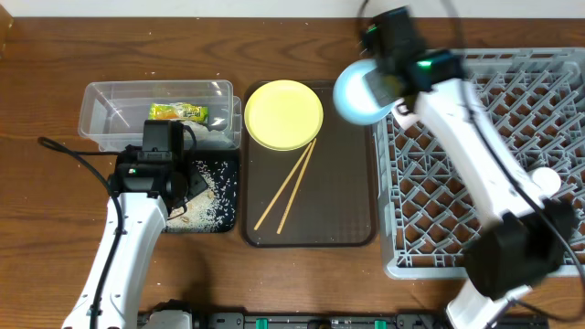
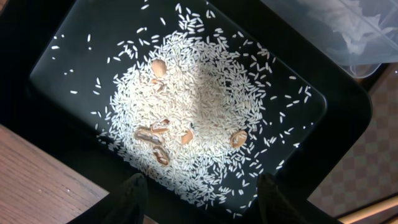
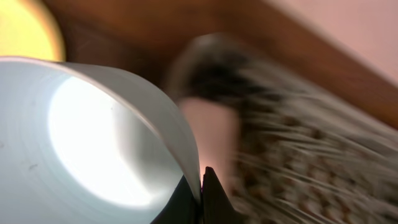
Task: Sort waste into correct bins and load items into the dishwasher rack
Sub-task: 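Carry the blue bowl right and set it in the rack's back, then reach the right gripper to the yellow plate edge and grasp it, then lift the yellow plate and stand it upright in the rack, then grasp one wooden chopstick on the brown tray with the right gripper, then carry the chopstick right and insert it into the rack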
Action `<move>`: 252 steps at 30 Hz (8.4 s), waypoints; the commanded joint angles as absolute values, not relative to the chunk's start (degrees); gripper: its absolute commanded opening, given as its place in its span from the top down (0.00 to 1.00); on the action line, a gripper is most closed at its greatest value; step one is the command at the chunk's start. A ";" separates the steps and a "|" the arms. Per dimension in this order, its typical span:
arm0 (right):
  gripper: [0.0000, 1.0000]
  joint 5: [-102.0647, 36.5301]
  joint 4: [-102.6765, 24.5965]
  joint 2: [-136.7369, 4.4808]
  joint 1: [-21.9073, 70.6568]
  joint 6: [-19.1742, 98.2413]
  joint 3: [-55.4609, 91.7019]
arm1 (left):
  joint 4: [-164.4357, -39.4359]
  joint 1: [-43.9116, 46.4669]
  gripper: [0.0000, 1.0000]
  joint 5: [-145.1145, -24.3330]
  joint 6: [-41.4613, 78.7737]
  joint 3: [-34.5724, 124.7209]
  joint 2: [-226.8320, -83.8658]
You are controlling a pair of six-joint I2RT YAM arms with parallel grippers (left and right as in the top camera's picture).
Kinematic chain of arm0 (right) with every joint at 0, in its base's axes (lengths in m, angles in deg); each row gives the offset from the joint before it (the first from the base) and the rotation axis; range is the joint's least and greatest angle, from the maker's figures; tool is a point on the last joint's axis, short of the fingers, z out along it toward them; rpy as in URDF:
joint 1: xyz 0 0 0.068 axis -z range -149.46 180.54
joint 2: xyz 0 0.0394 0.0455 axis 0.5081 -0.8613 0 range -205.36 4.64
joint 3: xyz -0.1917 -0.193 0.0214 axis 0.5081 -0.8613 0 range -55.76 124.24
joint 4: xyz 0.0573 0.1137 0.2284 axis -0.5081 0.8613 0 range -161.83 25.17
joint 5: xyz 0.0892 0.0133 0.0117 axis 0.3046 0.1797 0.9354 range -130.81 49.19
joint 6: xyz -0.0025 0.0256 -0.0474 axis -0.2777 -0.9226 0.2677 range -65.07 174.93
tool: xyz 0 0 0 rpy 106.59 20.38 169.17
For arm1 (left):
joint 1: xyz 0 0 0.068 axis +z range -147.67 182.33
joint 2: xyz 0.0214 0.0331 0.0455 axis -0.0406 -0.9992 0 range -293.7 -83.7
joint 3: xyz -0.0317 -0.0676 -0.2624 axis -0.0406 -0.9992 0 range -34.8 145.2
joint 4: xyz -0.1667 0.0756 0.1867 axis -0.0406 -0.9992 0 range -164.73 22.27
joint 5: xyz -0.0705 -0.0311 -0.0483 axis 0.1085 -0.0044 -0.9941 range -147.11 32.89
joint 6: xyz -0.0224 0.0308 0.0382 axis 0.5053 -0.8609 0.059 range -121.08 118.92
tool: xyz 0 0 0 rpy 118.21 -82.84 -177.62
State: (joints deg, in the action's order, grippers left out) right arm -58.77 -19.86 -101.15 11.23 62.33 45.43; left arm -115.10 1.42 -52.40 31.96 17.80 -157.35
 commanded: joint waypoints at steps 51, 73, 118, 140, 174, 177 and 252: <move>0.99 -106.70 -15.64 -117.59 21.54 32.67 45.69 | -115.26 1.66 0.40 -51.54 32.22 17.93 -157.06; 0.58 -80.73 -7.64 -113.31 20.32 28.63 45.71 | -115.26 1.66 0.40 -51.54 32.22 17.93 -157.06; 0.54 -45.26 -29.81 -126.90 0.12 23.16 45.69 | -115.26 1.66 0.40 -51.54 32.22 17.93 -157.06; 0.99 -48.97 -32.21 -110.36 6.31 34.68 47.57 | -115.26 1.66 0.40 -51.54 32.22 17.93 -157.06; 0.99 -85.21 10.32 -88.78 18.11 52.21 40.64 | -115.24 1.66 0.40 -51.50 32.22 17.93 -157.06; 0.99 -87.22 9.95 -88.78 18.05 52.19 37.52 | -115.21 1.66 0.40 -51.50 32.24 17.93 -157.06; 0.91 -39.60 -17.24 -115.69 -9.54 19.86 27.38 | -115.28 1.66 0.40 -51.52 32.22 17.93 -157.06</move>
